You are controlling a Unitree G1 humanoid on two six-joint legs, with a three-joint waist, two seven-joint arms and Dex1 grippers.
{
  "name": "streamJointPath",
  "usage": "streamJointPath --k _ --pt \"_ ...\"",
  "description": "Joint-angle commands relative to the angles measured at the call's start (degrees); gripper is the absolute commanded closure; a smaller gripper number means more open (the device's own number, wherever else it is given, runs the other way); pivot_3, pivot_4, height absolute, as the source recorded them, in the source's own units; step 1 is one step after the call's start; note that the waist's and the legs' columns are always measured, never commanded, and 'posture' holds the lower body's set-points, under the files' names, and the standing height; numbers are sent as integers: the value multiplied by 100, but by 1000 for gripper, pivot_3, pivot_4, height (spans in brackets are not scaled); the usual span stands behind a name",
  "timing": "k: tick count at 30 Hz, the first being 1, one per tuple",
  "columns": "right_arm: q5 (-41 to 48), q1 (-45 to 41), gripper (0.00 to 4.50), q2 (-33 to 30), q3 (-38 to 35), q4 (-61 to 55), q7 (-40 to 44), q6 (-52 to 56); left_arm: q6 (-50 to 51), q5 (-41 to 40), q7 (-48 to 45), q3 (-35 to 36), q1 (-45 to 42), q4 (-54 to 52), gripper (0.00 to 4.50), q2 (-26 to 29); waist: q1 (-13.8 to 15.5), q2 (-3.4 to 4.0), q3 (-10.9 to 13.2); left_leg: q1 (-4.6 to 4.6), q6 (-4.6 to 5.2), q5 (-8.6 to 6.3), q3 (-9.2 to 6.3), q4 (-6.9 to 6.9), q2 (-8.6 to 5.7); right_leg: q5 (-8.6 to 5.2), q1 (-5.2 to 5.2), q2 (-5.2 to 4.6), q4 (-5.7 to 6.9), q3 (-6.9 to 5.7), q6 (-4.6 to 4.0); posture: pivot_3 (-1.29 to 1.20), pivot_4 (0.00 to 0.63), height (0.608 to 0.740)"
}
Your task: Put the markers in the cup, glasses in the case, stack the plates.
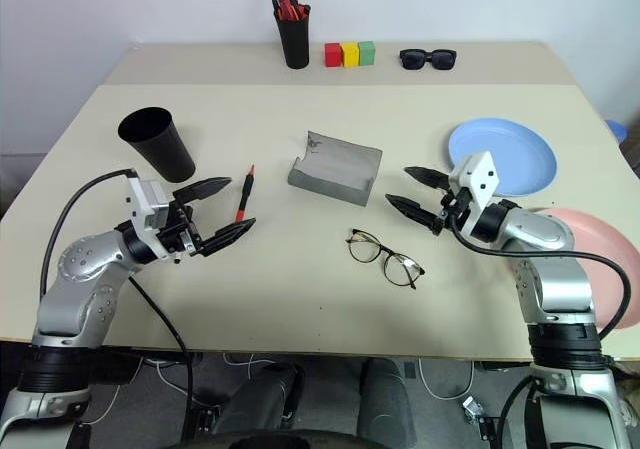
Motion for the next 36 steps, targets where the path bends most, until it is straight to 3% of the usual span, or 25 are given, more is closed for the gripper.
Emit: streamJointPath --k 1,9,17,23,28,32,36 --pt "112 16 1542 -33 -76 -385 -82 68 -35 -85 -41 70 -115 -94 0 27 -5 0 0 0 0 0 0 0 0 0 0 0 0 0 0 0 150 740" --pt "171 12 1542 -49 -135 -492 -156 107 226 -146 -34 223 -44 -164 0 211 -8 0 0 1 0 0 1 1 0 0 0 0 0 0 0 0 150 740" --pt "167 -178 1542 300 466 -764 -138 280 964 -677 341 1349 758 -693 0 741 -40 0 0 0 1 -1 1 -4 7 0 -6 4 0 3 0 0 150 740" --pt "360 -232 1542 156 719 -821 468 431 2207 -1267 1248 1992 1298 -1727 0 925 4 -2 1 -3 4 -3 -3 -2 4 -1 -3 2 -4 3 1 0 150 740" --pt "266 -223 1542 429 939 -1032 299 299 3344 -1005 2253 2494 2061 -2251 0 1152 -52 -1 1 2 6 -6 3 -8 10 -2 -7 5 -2 4 1 0 150 740" --pt "149 -173 1542 513 1012 -928 316 134 4454 -1123 3671 2596 1513 -2143 0 751 18 -2 1 2 5 -6 0 -3 10 -2 -2 8 -1 4 3 0 150 740" --pt "93 -69 1542 560 1142 -1039 286 95 5508 -1094 4504 2311 676 -1954 0 435 74 -11 -3 6 -2 -2 -11 9 6 -10 11 11 4 0 19 0 150 740"
